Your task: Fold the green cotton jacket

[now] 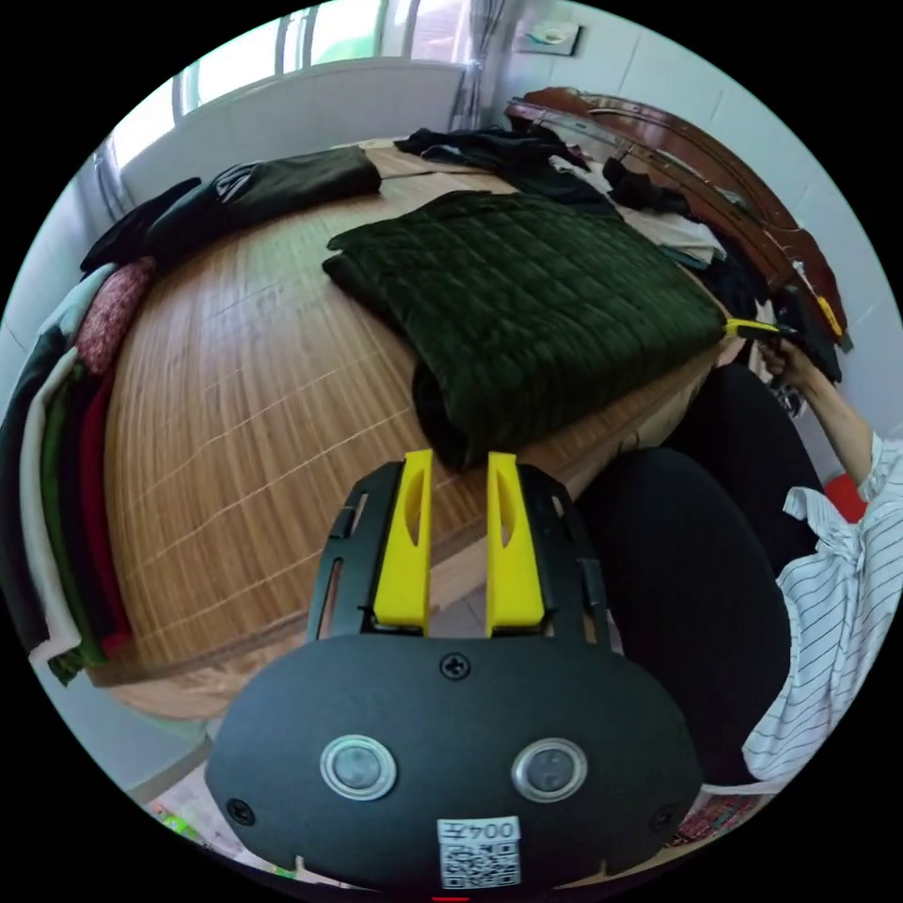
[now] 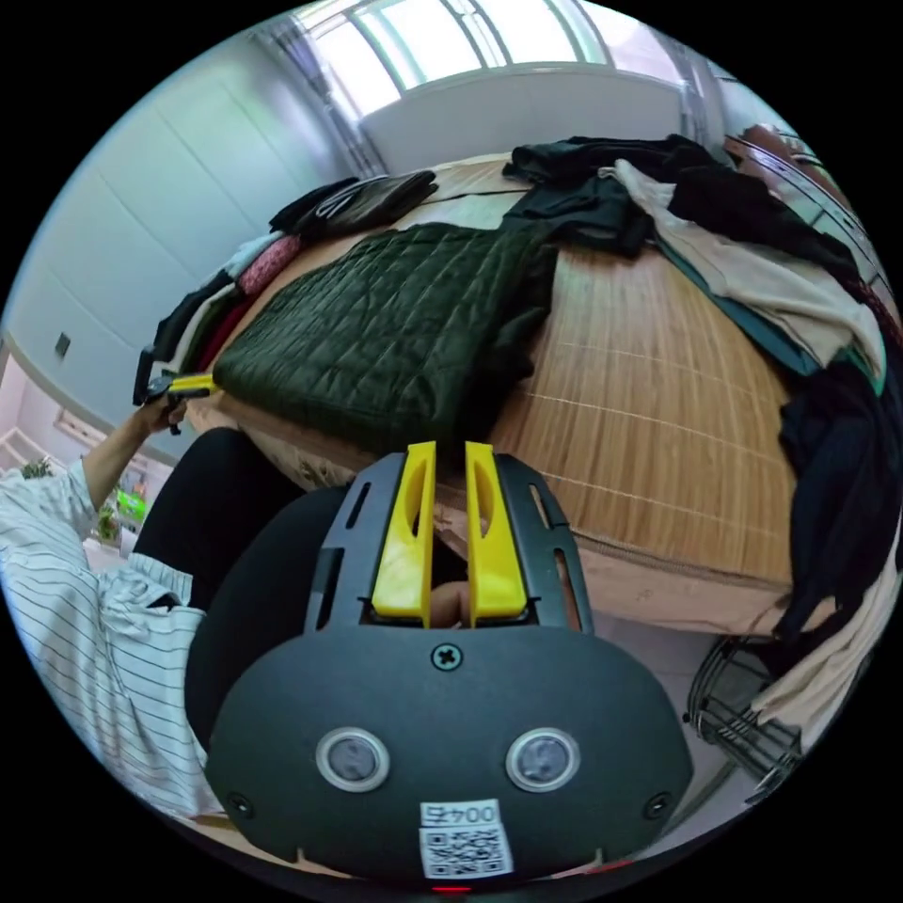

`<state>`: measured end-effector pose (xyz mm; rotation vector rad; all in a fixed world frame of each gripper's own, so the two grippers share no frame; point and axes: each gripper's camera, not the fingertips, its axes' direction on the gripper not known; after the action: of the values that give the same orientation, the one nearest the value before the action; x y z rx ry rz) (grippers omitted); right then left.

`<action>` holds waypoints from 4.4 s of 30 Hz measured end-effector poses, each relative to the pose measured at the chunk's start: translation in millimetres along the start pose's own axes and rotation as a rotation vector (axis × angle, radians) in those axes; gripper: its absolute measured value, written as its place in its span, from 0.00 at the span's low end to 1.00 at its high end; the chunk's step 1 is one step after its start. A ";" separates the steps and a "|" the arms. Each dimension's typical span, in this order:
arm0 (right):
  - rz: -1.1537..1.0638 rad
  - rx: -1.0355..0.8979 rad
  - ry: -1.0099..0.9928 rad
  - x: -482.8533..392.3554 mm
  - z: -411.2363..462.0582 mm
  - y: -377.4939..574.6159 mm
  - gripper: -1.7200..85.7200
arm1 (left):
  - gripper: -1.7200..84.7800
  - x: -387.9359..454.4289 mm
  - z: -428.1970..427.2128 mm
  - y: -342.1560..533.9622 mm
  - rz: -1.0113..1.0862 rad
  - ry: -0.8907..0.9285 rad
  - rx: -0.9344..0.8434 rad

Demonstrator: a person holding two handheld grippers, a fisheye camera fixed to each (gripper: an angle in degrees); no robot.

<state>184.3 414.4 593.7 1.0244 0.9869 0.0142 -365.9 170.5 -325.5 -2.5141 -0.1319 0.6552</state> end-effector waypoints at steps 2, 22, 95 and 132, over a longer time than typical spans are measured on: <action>0.062 0.077 0.034 -6.6 -22.7 8.9 0.09 | 0.10 -9.8 -10.8 13.5 -0.046 -0.047 -0.063; -0.138 -0.146 0.019 -234.6 128.2 -113.7 0.01 | 0.02 257.8 126.3 -171.2 0.151 -0.023 -0.079; 0.674 0.344 -0.709 -67.1 -68.5 201.4 0.01 | 0.02 -133.7 -97.9 177.0 -0.740 0.717 0.657; 0.521 0.300 -0.461 -80.0 -108.2 209.9 0.11 | 0.02 52.4 237.7 -113.5 -0.135 -0.140 0.005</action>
<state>149.5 573.2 782.9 1.4600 0.2891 0.0587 -429.2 391.4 -464.6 -2.4282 -0.3469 0.7737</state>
